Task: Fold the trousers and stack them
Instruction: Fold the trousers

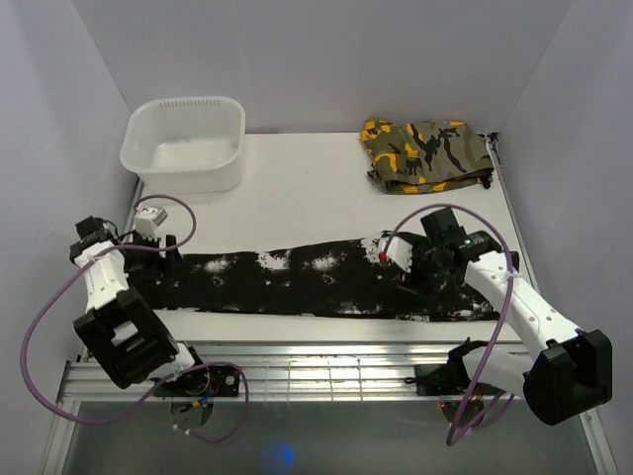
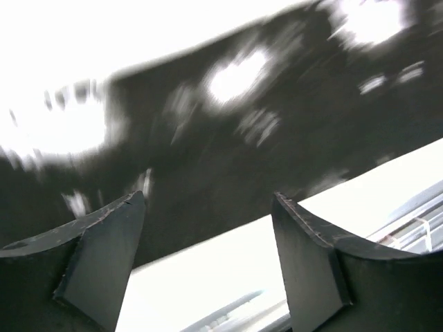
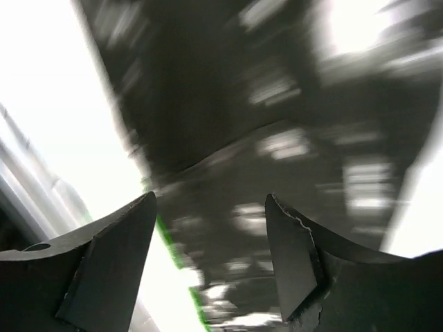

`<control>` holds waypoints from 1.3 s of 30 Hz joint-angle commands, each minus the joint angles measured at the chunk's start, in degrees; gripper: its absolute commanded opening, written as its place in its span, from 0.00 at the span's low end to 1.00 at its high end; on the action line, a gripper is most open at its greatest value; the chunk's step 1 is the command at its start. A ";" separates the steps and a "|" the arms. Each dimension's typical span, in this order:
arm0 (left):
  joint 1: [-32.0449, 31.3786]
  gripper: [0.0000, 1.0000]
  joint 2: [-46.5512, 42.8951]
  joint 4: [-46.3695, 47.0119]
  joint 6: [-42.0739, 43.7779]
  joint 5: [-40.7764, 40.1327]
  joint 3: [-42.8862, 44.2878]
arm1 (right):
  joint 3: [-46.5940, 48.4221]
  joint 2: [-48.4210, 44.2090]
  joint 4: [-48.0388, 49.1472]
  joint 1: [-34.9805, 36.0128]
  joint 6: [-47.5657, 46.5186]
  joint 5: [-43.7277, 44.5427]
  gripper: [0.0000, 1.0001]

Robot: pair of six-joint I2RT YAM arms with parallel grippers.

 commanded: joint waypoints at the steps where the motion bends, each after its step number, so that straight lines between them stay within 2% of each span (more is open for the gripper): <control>1: -7.22 0.86 -9.88 -5.39 2.33 14.08 7.14 | 11.24 2.77 0.62 -0.48 5.87 -7.12 0.68; 2: -9.59 0.86 -10.68 -0.77 -0.92 14.36 7.67 | 15.09 4.36 1.58 -0.66 9.19 -6.95 0.63; 3: -14.92 0.86 -11.56 2.15 -4.78 14.28 8.11 | 16.69 8.46 3.94 -0.92 10.27 -7.03 0.61; 5: -20.22 0.86 -11.22 11.09 -14.86 13.31 8.03 | 21.42 15.84 6.24 -1.97 12.29 -6.42 0.57; 6: -25.47 0.86 -9.99 14.02 -17.62 12.52 7.68 | 23.02 18.32 7.47 -2.50 12.30 -6.24 0.56; 9: -34.71 0.85 -7.01 24.48 -26.77 6.99 7.50 | 29.33 28.32 8.09 -4.70 11.07 -5.71 0.55; 11: -39.56 0.84 -2.44 30.01 -31.59 1.57 8.73 | 31.90 34.31 8.09 -6.19 9.41 -5.36 0.56; 15: -45.72 0.83 6.17 36.18 -38.98 0.22 11.89 | 35.43 39.87 8.62 -7.51 6.86 -5.62 0.56; 21: -51.88 0.82 17.16 43.92 -45.76 0.91 15.49 | 30.78 40.67 12.05 -7.17 4.48 -7.29 0.41; 22: -52.32 0.81 18.57 44.71 -49.43 2.05 16.19 | 29.99 40.32 11.87 -6.99 4.22 -7.90 0.36; 23: -52.59 0.79 19.80 46.20 -50.86 2.67 16.81 | 27.72 38.93 12.05 -6.99 3.26 -9.13 0.21; 26: -53.73 0.77 24.11 48.49 -55.35 4.52 19.01 | 22.18 35.15 13.45 -6.38 1.58 -9.49 0.08; 31: -56.19 0.76 27.02 51.39 -56.67 4.26 20.42 | 17.33 29.87 15.47 -5.85 1.58 -10.02 0.08; 35: -59.35 0.76 27.72 53.15 -54.84 0.75 20.77 | 14.69 23.99 17.84 -5.85 2.10 -10.46 0.08; 39: -63.47 0.76 30.70 51.85 -51.85 -3.02 24.19 | 10.12 22.47 19.78 -4.71 1.31 -8.18 0.08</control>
